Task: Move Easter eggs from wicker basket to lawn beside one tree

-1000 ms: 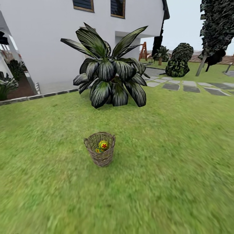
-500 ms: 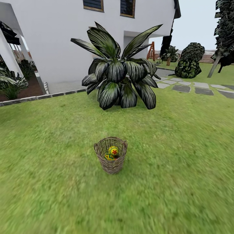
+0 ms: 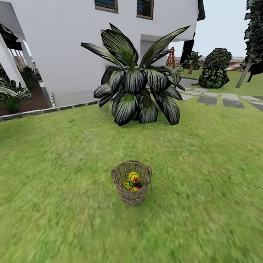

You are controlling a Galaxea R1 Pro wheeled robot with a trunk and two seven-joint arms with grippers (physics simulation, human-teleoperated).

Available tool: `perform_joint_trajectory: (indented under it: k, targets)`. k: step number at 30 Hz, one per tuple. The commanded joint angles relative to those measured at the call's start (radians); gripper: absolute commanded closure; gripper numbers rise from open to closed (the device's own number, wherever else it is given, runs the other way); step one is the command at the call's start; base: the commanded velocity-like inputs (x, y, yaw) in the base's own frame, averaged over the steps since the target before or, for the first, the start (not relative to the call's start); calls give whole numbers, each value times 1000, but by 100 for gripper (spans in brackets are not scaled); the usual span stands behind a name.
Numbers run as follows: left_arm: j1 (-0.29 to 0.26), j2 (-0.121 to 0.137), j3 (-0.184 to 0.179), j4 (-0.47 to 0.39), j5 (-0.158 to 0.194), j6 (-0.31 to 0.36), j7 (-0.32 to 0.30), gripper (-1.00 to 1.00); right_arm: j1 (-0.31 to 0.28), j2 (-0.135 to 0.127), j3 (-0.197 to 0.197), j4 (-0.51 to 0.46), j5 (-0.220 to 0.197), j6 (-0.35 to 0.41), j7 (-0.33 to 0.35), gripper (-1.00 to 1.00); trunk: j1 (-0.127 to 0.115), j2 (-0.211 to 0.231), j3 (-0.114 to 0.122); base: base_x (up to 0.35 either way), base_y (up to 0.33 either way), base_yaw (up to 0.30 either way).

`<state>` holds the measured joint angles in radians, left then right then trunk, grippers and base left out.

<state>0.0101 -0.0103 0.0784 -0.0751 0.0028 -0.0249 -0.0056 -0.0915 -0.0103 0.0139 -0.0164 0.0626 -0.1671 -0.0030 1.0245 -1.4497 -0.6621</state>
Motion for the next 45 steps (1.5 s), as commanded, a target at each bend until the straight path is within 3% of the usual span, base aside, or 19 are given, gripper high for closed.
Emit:
perform_joint_trajectory:
  k: [1, 22, 45]
  targets:
    - [1, 0, 7, -2, 0, -1, -1, -100, -1, -1, 1, 1, 7, -3, 0, -100, 1, 0, -1, 299, 209, 0]
    - [1, -10, 6, -2, -1, 0, 7, -100, -1, -3, 0, -1, 4, -3, -2, -100, 1, 0, -1, 325, 64, 0]
    - [1, -13, 4, -2, -10, -2, 7, -100, -1, -5, 4, 1, 12, -3, 0, -100, 1, 0, -1, 314, -174, 103]
